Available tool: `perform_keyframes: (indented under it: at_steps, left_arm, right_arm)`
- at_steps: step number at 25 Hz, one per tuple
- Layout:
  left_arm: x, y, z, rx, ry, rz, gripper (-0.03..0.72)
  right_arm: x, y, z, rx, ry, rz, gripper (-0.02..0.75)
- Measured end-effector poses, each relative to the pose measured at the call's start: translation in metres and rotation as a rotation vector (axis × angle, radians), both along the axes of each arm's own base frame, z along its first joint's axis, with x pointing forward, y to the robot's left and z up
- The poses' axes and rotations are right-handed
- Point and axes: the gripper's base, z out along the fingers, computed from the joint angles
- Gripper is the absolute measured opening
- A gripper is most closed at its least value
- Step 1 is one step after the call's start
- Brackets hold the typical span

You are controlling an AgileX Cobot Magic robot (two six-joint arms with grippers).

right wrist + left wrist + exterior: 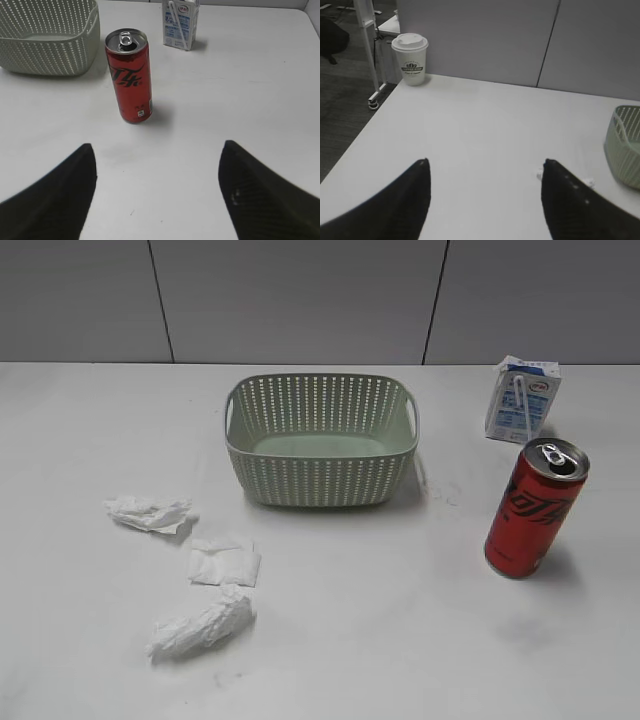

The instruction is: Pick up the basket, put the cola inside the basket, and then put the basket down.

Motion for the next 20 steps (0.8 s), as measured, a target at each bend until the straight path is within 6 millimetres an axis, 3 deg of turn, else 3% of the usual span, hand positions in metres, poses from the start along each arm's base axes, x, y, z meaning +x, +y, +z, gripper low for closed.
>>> perform_keyframes:
  at_steps: [6, 15, 20]
  left_arm:
    - [0.055, 0.007, 0.007, -0.023, 0.046, 0.008, 0.522]
    - [0.142, 0.018, 0.036, -0.003, 0.223, -0.019, 0.522]
    - [0.199, 0.002, 0.045, -0.008, 0.339, -0.132, 0.522]
  right_arm:
    - [0.000, 0.000, 0.000, 0.001, 0.000, 0.000, 0.573]
    - [0.000, 0.000, 0.000, 0.002, 0.000, 0.001, 0.573]
    - [0.000, 0.000, 0.000, 0.003, 0.000, 0.001, 0.573]
